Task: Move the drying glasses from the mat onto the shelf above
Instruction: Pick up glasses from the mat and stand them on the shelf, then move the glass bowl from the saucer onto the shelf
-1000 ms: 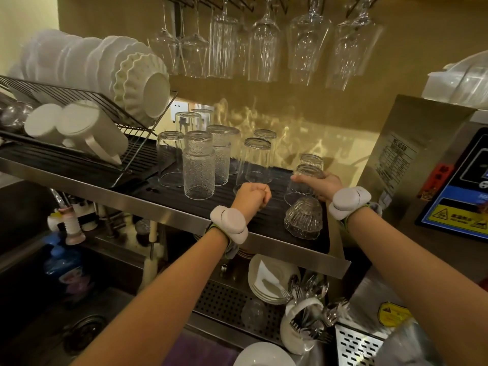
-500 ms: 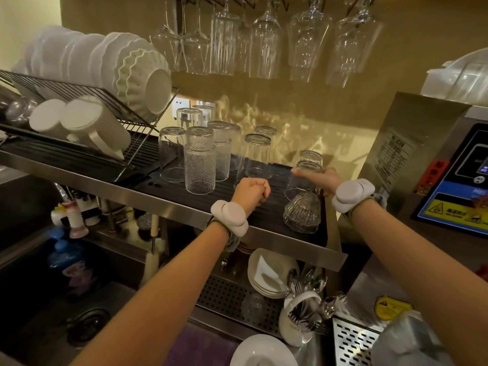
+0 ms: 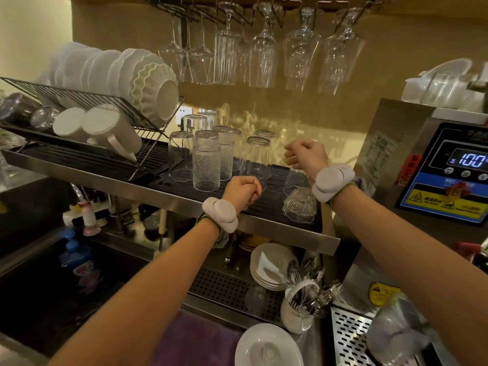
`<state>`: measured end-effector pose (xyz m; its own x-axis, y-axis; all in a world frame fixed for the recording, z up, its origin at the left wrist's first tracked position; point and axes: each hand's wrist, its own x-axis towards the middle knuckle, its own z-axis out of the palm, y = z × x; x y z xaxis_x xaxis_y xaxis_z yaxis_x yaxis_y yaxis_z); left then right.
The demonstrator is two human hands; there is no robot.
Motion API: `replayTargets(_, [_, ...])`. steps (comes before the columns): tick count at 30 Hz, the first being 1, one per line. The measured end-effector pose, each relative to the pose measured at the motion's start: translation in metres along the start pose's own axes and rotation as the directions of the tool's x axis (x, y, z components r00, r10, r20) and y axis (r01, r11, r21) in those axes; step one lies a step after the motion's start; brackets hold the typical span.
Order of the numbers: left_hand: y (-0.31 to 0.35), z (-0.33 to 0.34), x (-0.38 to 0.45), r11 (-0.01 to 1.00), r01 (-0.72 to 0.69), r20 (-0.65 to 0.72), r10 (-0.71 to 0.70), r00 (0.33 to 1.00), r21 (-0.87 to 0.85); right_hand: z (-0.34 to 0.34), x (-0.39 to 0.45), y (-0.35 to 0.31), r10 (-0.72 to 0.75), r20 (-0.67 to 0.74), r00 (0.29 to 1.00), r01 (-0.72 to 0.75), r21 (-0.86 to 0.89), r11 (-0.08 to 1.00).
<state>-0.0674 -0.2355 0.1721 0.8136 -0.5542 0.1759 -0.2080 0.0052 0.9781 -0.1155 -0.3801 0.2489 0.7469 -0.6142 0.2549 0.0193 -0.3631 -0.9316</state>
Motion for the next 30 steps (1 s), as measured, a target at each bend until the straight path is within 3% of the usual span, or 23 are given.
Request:
replayTargets(10, [-0.010, -0.020, -0.040, 1.000, 0.012, -0.049, -0.013, 0.999, -0.005, 0.037, -0.068, 0.011, 0.012, 0.412, 0.911, -0.116, 0.229, 0.967])
replayTargets(16, [-0.021, -0.028, -0.052, 0.998, 0.057, -0.107, -0.059, 0.993, -0.021, 0.049, -0.083, 0.020, 0.018, 0.453, 0.891, -0.125, 0.209, 0.970])
replayTargets(24, [-0.043, -0.024, -0.069, 0.986, 0.168, -0.063, -0.168, 0.984, -0.006, 0.072, -0.108, 0.053, -0.025, 0.505, 0.863, -0.122, 0.256, 0.959])
replayTargets(30, [-0.064, -0.020, -0.083, 0.967, 0.252, -0.018, -0.252, 0.968, 0.020, 0.072, -0.123, 0.074, 0.028, 0.599, 0.801, -0.253, 0.294, 0.922])
